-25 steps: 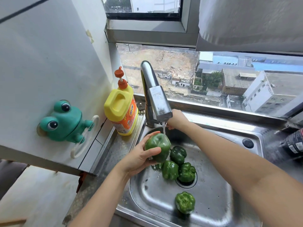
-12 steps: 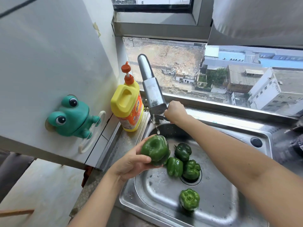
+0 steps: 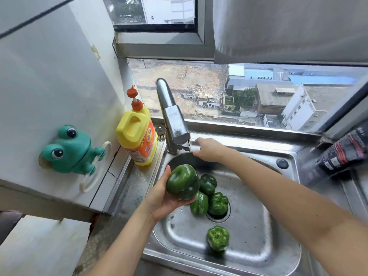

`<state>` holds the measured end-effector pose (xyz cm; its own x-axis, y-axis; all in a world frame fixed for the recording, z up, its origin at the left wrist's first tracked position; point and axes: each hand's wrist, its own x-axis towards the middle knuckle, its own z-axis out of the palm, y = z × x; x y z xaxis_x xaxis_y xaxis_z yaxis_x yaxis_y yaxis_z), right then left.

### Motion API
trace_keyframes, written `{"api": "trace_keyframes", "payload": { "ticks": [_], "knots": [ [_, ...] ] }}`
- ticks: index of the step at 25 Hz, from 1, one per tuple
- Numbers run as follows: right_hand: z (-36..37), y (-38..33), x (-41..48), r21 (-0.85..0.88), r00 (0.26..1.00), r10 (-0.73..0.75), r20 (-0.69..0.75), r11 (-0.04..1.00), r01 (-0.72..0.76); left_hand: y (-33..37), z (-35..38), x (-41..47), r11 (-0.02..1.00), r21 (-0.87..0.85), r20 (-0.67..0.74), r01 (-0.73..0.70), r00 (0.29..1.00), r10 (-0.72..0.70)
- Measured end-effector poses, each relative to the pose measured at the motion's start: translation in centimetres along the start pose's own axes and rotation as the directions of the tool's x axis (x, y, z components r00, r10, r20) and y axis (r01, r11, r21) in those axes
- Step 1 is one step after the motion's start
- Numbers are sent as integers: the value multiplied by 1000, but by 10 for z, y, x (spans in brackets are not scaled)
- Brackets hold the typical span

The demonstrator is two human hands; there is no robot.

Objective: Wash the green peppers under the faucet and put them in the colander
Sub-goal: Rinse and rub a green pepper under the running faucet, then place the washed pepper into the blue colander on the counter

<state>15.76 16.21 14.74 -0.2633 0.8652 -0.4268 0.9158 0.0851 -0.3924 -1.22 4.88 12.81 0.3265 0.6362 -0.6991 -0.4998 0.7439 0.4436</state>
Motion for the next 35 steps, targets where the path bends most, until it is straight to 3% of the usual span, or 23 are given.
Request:
{"api": "trace_keyframes", "payload": {
  "ticks": [3, 6, 8, 13, 17, 18, 20, 22, 24, 27, 29, 31, 33, 35],
  "knots": [
    [-7, 3, -48, 108, 999, -50, -4, 993, 50, -12, 12, 12, 1000, 10, -81, 17, 997, -16],
    [-7, 11, -101, 344, 984, -83, 158, 939, 24, -31, 32, 17, 993, 118, -87, -1, 996, 12],
    [-3, 21, -125, 343, 977, -69, 202, 939, -4, -40, 46, 17, 969, 244, -57, -23, 998, 38],
    [28, 45, -164, 370, 991, 134, 28, 919, -134, -58, 69, 12, 878, 476, 102, -48, 995, 0],
    [50, 53, -195, 480, 924, 341, -176, 849, -222, -69, 81, 6, 731, 667, 200, -144, 980, 11],
    [55, 54, -205, 460, 896, 378, -233, 854, -241, -71, 82, 6, 630, 749, 218, -204, 974, 56],
    [68, 52, -226, 316, 840, 402, -364, 902, -294, -75, 84, 2, 258, 905, 291, -339, 934, 208],
    [82, 51, -246, 111, 816, 354, -456, 933, -342, -82, 87, -6, -71, 907, 417, -416, 858, 299],
    [99, 48, -268, 14, 793, 357, -493, 915, -403, -93, 90, -15, -236, 847, 524, -476, 824, 217],
    [125, 45, -301, 88, 717, 439, -541, 878, -471, -115, 94, -22, -441, 707, 595, -552, 802, -51],
    [136, 47, -323, 229, 654, 532, -538, 839, -494, -133, 99, -29, -471, 654, 615, -591, 779, -124],
    [143, 49, -360, 390, 547, 648, -530, 759, -521, -157, 111, -46, -386, 661, 660, -643, 743, -108],
    [145, 53, -402, 548, 411, 742, -530, 669, -502, -181, 127, -63, -294, 635, 719, -715, 686, -114],
    [149, 61, -453, 701, 226, 820, -526, 569, -430, -212, 148, -81, -265, 568, 765, -779, 618, -178]
  ]
}}
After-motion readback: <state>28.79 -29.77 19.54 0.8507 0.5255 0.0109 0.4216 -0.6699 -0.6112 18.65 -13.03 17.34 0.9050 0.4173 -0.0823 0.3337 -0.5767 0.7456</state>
